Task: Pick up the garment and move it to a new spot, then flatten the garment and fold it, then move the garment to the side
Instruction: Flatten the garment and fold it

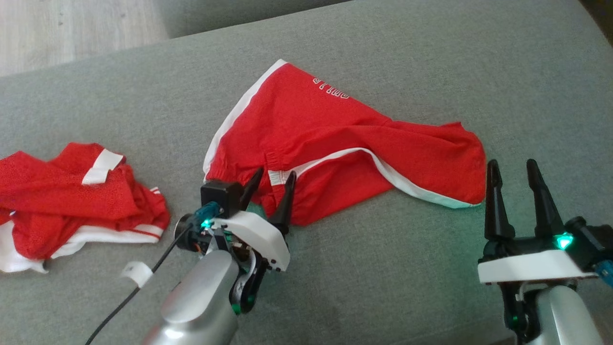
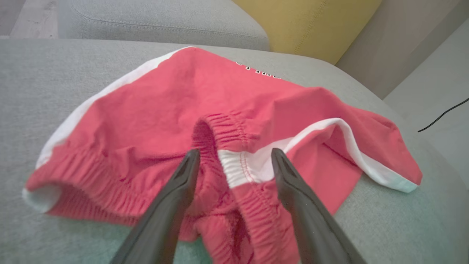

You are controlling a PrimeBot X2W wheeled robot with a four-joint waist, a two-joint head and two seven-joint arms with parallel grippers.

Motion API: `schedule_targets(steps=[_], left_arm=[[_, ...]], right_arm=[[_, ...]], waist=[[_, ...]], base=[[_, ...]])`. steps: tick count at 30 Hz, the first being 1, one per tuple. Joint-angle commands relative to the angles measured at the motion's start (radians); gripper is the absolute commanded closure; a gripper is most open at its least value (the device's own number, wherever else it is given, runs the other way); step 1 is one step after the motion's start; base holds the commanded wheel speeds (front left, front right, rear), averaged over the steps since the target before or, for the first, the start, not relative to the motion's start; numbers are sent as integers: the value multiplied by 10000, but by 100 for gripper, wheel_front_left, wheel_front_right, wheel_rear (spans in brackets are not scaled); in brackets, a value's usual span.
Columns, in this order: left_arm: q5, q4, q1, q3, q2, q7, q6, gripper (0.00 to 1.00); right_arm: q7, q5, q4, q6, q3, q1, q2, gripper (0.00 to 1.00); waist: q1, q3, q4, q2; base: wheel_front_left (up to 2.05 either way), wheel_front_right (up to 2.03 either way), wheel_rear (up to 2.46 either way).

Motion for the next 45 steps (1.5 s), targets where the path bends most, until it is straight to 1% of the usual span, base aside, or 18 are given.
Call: schedule_targets(steps=[1, 4, 5, 6, 7, 8, 9, 11, 15, 18, 21, 25, 30, 40, 45], left_arm=[[17, -158, -440, 158, 25, -100, -74, 0], [8, -113, -477, 93, 25, -166, -158, 0], [-10, -98, -490, 63, 24, -184, -190, 3], [-18, -89, -504, 31, 24, -201, -209, 16], [-15, -89, -520, -9, 23, -224, -225, 38], [-12, -94, -532, -47, 23, -250, -238, 56], [-7, -112, -542, -86, 23, -292, -257, 68], [-3, -183, -554, -131, 22, -449, -287, 100], [61, -442, -549, -230, 22, -824, -290, 100], [81, -705, -459, -245, 88, -999, -300, 100], [109, -1027, -287, -271, 254, -1066, -283, 100], [123, -1517, -14, -372, 461, -995, -281, 100], [134, -2035, 222, -503, 653, -844, -268, 100], [134, -2486, 420, -670, 724, -701, -96, 100], [114, -2512, 447, -689, 757, -689, -60, 100]], right_arm=[[-106, 99, -278, -7, 216, -317, -49, 0], [-106, 106, -254, -7, 220, -320, -49, 0], [-106, 109, -242, -7, 220, -325, -49, 0], [-106, 114, -230, -7, 223, -332, -49, 0], [-106, 117, -220, -7, 227, -338, -49, 0], [-106, 120, -212, -7, 229, -343, -49, 0], [-106, 124, -205, -7, 230, -344, -49, 0], [-106, 128, -184, -7, 215, -338, -49, 0], [-106, 80, -9, -7, 121, -273, -49, 0], [-107, -2, 440, -7, 68, -223, -49, 0], [-107, -108, 1280, -7, -265, -265, -49, 0], [40, -117, 2731, -7, -504, -572, -49, 0], [341, 111, 4070, -7, -406, -1136, -49, 0], [429, -248, 6103, -7, -472, -1982, -49, 0], [379, -290, 6435, -7, -377, -2107, -49, 0]], waist=[[-1, 9, -48, 0], [-1, 0, -77, 0], [-1, -5, -88, 0], [-1, -11, -99, 0], [-1, -18, -108, 0], [-1, -27, -114, 0], [-1, -37, -118, 0], [-1, -63, -118, 0], [-1, -185, -7, 0], [-1, -311, 136, 0], [-1, -419, 354, 0], [-1, -521, 672, 0], [-1, -548, 967, 0], [-1, -476, 1028, 0], [-1, -493, 934, 0]], base=[[0, 0, 0], [0, 0, 0], [0, 0, 0], [0, 0, 0], [0, 0, 0], [0, 0, 0], [0, 0, 0], [0, 0, 0], [0, 0, 0], [0, 0, 0], [0, 0, 0], [0, 0, 0], [0, 0, 0], [0, 0, 0], [0, 0, 0]])
